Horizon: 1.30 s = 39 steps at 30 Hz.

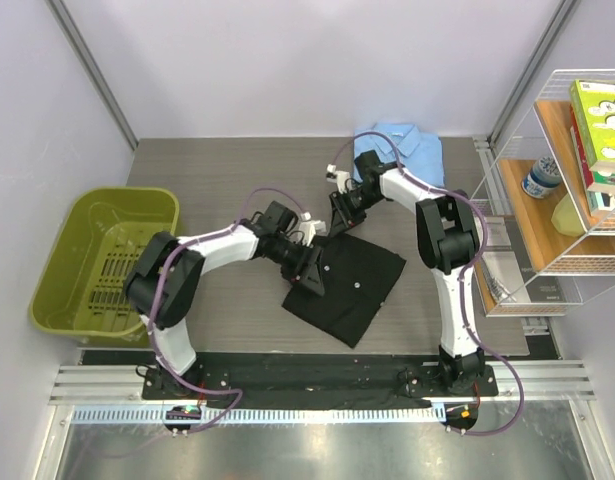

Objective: Fold and stack the long sleeve shirts
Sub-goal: Fold the shirt

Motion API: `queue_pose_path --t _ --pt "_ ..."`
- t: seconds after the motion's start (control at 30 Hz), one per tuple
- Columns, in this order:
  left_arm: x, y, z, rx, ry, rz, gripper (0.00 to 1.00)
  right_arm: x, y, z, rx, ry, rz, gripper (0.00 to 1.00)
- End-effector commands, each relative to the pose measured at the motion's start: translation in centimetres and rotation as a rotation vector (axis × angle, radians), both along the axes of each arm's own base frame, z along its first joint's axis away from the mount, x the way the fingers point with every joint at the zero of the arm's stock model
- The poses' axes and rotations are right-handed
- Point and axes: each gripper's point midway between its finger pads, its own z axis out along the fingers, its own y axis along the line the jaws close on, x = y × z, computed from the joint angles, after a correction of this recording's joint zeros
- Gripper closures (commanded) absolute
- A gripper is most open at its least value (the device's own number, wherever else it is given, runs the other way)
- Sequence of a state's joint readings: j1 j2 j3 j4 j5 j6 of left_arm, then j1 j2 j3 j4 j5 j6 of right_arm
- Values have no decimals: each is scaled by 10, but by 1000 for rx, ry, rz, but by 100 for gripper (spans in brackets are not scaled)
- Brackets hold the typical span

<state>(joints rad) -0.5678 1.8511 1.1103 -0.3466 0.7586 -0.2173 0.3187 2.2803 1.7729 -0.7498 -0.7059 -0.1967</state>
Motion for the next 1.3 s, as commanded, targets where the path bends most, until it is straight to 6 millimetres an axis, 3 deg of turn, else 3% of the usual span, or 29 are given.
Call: queue_pose_path --t 0.0,0.07,0.13,0.23,0.33,0.47,0.5,0.57,0.6,0.63,0.77,0.97,1.1,1.27 --pt "-3 18 61 -148 -39 37 34 -25 15 39 47 -89 144 66" --pt "18 35 79 -165 -45 164 24 -30 18 59 78 -93 135 63" --pt "29 48 78 -131 -21 245 21 -34 18 92 118 -136 127 59" --pt "34 62 64 -104 43 338 15 -54 12 119 141 -154 114 60" --pt "37 65 44 -82 89 374 13 -81 8 109 124 -82 106 60" --pt "52 60 23 -76 81 338 13 -114 -1 79 70 11 125 61" --pt "54 60 9 -60 98 325 14 -117 -1 73 63 22 126 61" --pt "66 53 9 -95 89 298 17 -123 -4 51 35 63 124 61" --pt "67 51 -5 -85 122 290 18 -124 -5 44 24 71 129 61" --pt "70 47 -5 -103 129 276 20 -126 -9 31 0 82 126 61" --pt "66 38 -24 -136 222 245 25 -129 -16 -4 -62 111 138 62" --pt "43 28 -41 -141 325 216 31 -124 -18 -15 -78 95 152 62" --pt "38 21 -49 -143 353 227 33 -124 -17 -17 -77 96 154 63" --pt "52 31 -53 -145 312 285 36 -125 -20 -19 -94 92 162 62"
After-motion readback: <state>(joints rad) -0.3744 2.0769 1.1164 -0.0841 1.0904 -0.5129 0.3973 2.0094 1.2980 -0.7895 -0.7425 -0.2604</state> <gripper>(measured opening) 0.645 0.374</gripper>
